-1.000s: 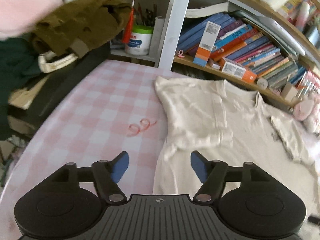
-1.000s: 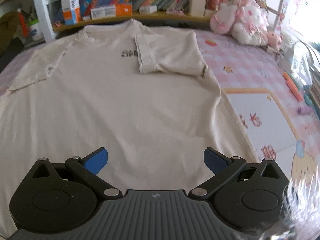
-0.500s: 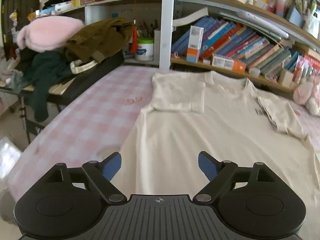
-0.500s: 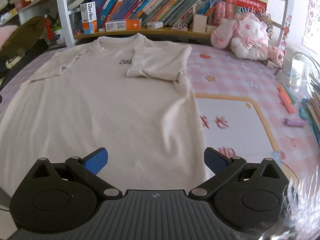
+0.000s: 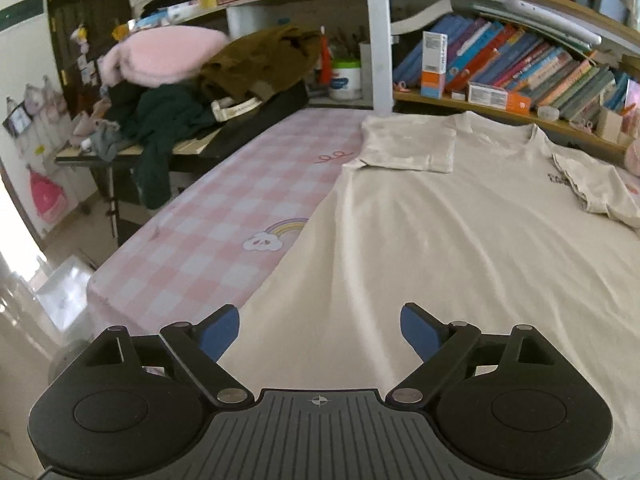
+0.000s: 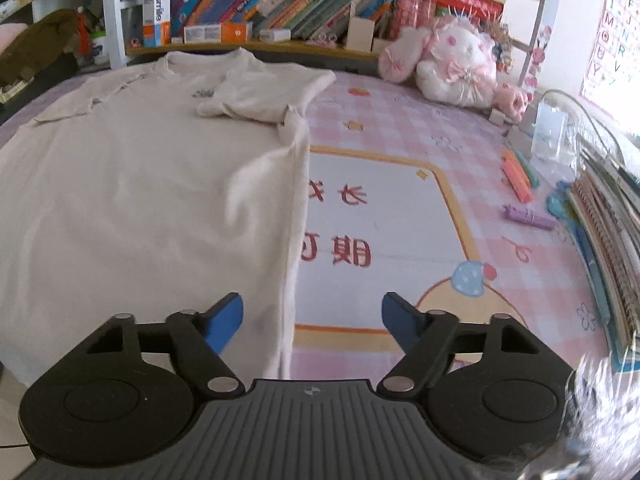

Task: Fold clothes
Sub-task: 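Grasp the hem with the right gripper while the left gripper grasps the hem beside it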

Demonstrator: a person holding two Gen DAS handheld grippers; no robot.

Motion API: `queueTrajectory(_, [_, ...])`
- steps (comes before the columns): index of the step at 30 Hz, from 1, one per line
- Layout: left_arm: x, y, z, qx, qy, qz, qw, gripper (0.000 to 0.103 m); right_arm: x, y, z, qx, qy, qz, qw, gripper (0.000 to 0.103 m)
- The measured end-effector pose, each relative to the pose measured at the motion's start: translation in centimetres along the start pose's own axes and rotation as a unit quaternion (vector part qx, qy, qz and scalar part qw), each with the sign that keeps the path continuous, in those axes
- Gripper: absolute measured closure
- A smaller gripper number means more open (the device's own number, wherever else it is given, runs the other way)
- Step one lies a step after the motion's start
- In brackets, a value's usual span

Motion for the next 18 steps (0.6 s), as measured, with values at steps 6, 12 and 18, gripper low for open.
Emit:
queueTrajectory(6, [-0.1, 0.6, 0.4, -0.023, 0.0, 0.002, 0.9997, 0.016, 0.0, 0.0, 0.0, -0.009, 0.015, -0.038, 0.999, 0.076])
queueTrajectory(12, [-1.8, 2.6, -0.5, -0.042, 0.02, 0.009, 0.9989, 0.035, 0.3, 1.0, -0.3, -0.023, 0.032, -0.043, 0.998, 0.088])
queueTrajectory(18, [-5.0, 5.2, -1.3, -0.042, 0.065, 0.002, 0.997, 0.05, 0.9, 1.3, 0.3, -0.048, 0.042, -0.031, 0.997, 0.081])
Point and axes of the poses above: each gripper's, at about its wrist camera, not at the fingertips, and x roughly against the way its jaws point, y to its left, z to its underside, the point moved 2 cm from there along -x, roughly the way its jaws point, and after that the axes turned 8 degrees about y, right-handed, at the moved point
